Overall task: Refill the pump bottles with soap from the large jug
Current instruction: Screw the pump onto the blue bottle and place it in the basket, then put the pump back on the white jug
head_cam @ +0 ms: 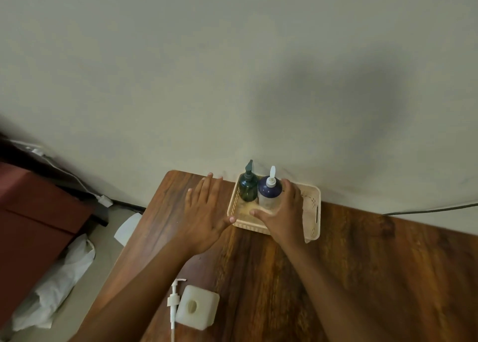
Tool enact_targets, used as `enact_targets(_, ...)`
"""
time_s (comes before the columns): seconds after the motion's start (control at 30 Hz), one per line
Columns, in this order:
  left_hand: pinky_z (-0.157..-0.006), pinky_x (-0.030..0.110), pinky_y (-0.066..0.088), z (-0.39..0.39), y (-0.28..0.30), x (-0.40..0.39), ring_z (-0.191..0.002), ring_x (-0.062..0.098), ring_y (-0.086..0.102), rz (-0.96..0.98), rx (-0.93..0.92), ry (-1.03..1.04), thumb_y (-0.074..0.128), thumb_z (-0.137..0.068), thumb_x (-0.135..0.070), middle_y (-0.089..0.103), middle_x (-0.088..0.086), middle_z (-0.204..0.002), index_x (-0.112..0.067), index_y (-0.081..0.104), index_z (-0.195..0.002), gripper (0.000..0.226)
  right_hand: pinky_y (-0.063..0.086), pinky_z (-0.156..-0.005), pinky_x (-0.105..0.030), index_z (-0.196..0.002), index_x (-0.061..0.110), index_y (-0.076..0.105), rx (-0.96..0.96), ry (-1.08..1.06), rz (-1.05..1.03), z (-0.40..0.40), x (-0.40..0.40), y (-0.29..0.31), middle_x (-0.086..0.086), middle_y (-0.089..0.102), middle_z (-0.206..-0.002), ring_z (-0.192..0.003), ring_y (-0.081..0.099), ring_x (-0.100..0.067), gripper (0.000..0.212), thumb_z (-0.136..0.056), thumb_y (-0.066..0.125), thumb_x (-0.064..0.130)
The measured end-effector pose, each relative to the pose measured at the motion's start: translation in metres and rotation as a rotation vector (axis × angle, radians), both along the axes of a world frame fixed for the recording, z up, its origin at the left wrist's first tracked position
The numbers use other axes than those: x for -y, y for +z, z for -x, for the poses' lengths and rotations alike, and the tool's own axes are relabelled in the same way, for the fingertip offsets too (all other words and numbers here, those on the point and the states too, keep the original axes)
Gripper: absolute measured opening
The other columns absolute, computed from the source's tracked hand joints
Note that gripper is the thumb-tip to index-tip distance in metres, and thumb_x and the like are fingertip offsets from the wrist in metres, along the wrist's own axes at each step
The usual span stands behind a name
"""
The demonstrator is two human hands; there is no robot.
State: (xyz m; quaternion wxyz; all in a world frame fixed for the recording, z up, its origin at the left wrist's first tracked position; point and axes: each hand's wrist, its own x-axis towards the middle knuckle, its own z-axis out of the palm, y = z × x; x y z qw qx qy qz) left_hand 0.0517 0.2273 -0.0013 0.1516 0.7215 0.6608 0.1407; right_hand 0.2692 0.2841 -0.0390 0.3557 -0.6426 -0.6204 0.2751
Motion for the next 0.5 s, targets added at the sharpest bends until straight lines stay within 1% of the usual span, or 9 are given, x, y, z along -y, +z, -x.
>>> enact_targets(0.1,-0.128,0.054,-0.003,0.008,0.011,0.026,-0.159,0.019,-0.014,0.029,-0.001,0.036,0.022,-0.089,-0.079,-0.015,0.002,-0.172,-0.022,-0.005,-0.165,0.099,0.042,-0.109,-0.036,-0.149,0.036,0.028,-0.113,0.145,0.037,0.004,0.042,0.020,0.010,0.037,-0.152,-0.138,0.037,-0.011,0.117,-0.054,0.092,0.057)
enact_targets(0.2,-0.128,0.054,0.000,0.020,0.020,0.052,-0.159,0.020,-0.011,0.049,0.067,0.109,0.041,-0.098,-0.069,-0.014,0.001,-0.173,-0.026,-0.005,-0.165,0.092,0.041,-0.103,-0.031,-0.147,0.056,0.018,-0.156,0.311,0.179,0.010,0.086,0.039,0.020,0.030,-0.155,-0.139,0.031,-0.005,0.123,-0.046,0.084,0.076)
enact_targets(0.27,-0.128,0.055,0.003,0.030,0.023,0.072,-0.160,0.022,-0.009,0.077,0.096,0.177,0.047,-0.099,-0.063,-0.012,0.002,-0.173,-0.028,-0.003,-0.165,0.090,0.039,-0.104,-0.034,-0.146,0.062,0.012,-0.145,0.405,0.290,0.016,0.113,0.047,0.023,0.022,-0.159,-0.143,0.025,-0.005,0.129,-0.040,0.083,0.081)
enact_targets(0.37,-0.127,0.050,0.000,0.043,0.020,0.102,-0.160,0.022,-0.008,0.121,0.123,0.247,0.046,-0.099,-0.062,-0.011,0.002,-0.173,-0.028,-0.003,-0.165,0.089,0.033,-0.110,-0.041,-0.146,0.067,0.004,-0.094,0.545,0.388,0.028,0.147,0.048,0.024,0.012,-0.163,-0.143,0.014,-0.003,0.136,-0.037,0.084,0.081)
enact_targets(0.43,-0.127,0.047,-0.001,0.051,0.016,0.119,-0.160,0.021,-0.008,0.123,0.152,0.260,0.045,-0.099,-0.061,-0.010,0.002,-0.173,-0.029,-0.002,-0.165,0.087,0.029,-0.111,-0.043,-0.144,0.068,0.000,-0.064,0.613,0.442,0.036,0.165,0.044,0.024,0.008,-0.163,-0.141,0.009,-0.002,0.139,-0.035,0.085,0.079)
enact_targets(0.5,-0.128,0.048,0.001,0.059,0.010,0.130,-0.160,0.020,-0.008,0.127,0.177,0.268,0.046,-0.099,-0.060,-0.008,0.002,-0.174,-0.029,0.000,-0.165,0.086,0.025,-0.113,-0.044,-0.144,0.069,-0.003,-0.063,0.655,0.475,0.041,0.178,0.036,0.025,0.005,-0.163,-0.145,0.007,-0.006,0.142,-0.034,0.087,0.075)
